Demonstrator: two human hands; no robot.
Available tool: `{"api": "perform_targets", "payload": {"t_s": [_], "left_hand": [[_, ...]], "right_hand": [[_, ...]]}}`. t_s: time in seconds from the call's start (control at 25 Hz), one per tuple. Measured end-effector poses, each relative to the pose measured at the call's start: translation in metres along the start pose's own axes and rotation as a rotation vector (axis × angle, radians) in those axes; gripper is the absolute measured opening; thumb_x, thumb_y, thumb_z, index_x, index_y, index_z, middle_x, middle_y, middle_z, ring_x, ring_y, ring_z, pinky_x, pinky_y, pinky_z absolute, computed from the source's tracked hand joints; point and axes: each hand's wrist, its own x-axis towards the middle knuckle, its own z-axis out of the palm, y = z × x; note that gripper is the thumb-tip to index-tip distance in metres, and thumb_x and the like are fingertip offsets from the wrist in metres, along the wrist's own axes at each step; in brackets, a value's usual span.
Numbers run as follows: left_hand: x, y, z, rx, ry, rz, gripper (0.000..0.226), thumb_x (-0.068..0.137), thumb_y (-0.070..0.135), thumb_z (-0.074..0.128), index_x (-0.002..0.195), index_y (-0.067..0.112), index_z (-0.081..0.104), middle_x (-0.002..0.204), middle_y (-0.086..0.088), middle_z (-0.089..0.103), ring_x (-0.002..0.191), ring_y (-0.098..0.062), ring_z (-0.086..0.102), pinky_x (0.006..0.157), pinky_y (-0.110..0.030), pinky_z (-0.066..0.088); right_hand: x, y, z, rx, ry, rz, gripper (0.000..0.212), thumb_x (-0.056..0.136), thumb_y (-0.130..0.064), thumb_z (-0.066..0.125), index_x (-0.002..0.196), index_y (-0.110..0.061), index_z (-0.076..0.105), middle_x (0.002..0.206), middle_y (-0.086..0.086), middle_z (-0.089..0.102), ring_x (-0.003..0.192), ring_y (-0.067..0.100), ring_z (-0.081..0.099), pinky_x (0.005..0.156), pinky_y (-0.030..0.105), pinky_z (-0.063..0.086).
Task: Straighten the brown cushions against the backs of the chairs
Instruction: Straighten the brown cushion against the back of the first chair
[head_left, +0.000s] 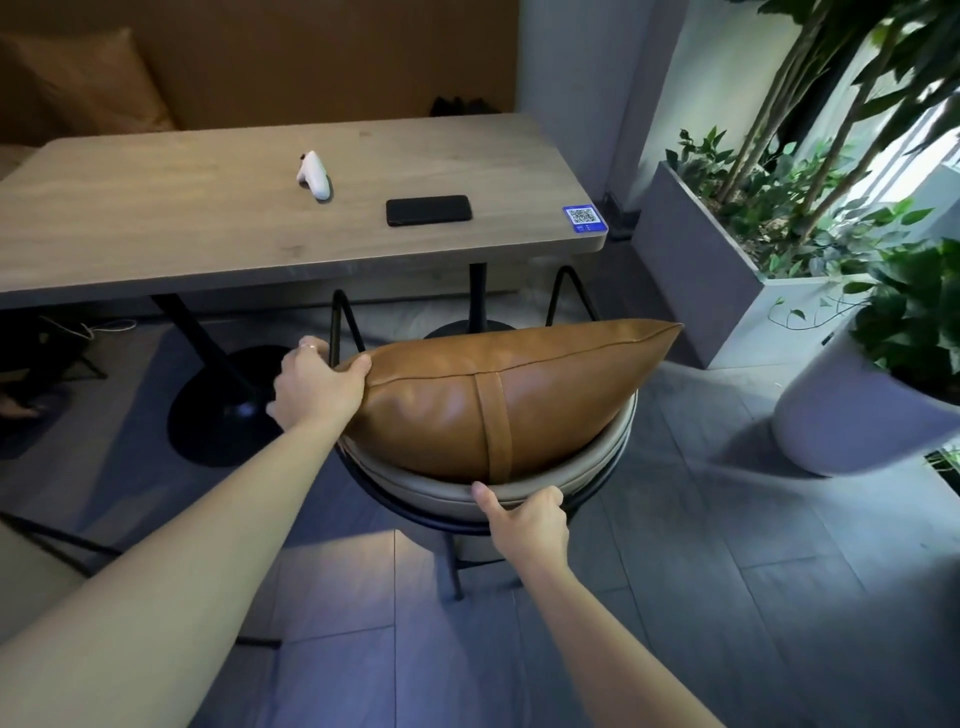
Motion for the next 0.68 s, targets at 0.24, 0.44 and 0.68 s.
{"api": "perform_targets", "payload": {"t_s": [0.24, 0.44, 0.68], "left_hand": [[-0.059, 0.054, 0.001, 0.29, -0.117, 0.63, 0.07, 0.09, 0.029, 0.063, 0.154, 0.028, 0.033, 0.163, -0.005, 0.032, 0.151, -0.027, 0.022, 0.12, -0.058, 0.017], [-0.112, 0.103, 0.05, 0.492, -0.495, 0.603, 0.118, 0.074, 0.052, 0.08, 0.158, 0.042, -0.002, 0.169, -0.007, 0.011, 0.154, -0.036, 0.005, 0.118, -0.068, 0.008], [-0.123, 0.137, 0.091, 0.685, -0.449, 0.368, 0.14, 0.06, 0.063, 0.086, 0.156, 0.043, -0.015, 0.163, -0.016, 0.007, 0.148, -0.052, 0.009, 0.11, -0.077, 0.009]], "right_hand": [[0.038, 0.037, -0.053, 0.117, -0.047, -0.01, 0.048, 0.084, -0.064, 0.064, 0.083, -0.018, 0.049, 0.089, 0.005, 0.065, 0.086, 0.029, 0.069, 0.085, 0.049, 0.058], [0.088, 0.032, -0.114, 0.267, -0.146, 0.211, 0.087, 0.083, -0.057, 0.071, 0.148, -0.015, 0.03, 0.137, 0.009, 0.051, 0.116, 0.038, 0.06, 0.085, 0.051, 0.057], [0.12, 0.023, -0.112, 0.452, -0.339, 0.292, 0.093, 0.076, -0.043, 0.076, 0.148, -0.017, 0.022, 0.135, 0.017, 0.05, 0.111, 0.04, 0.062, 0.086, 0.054, 0.058]]}}
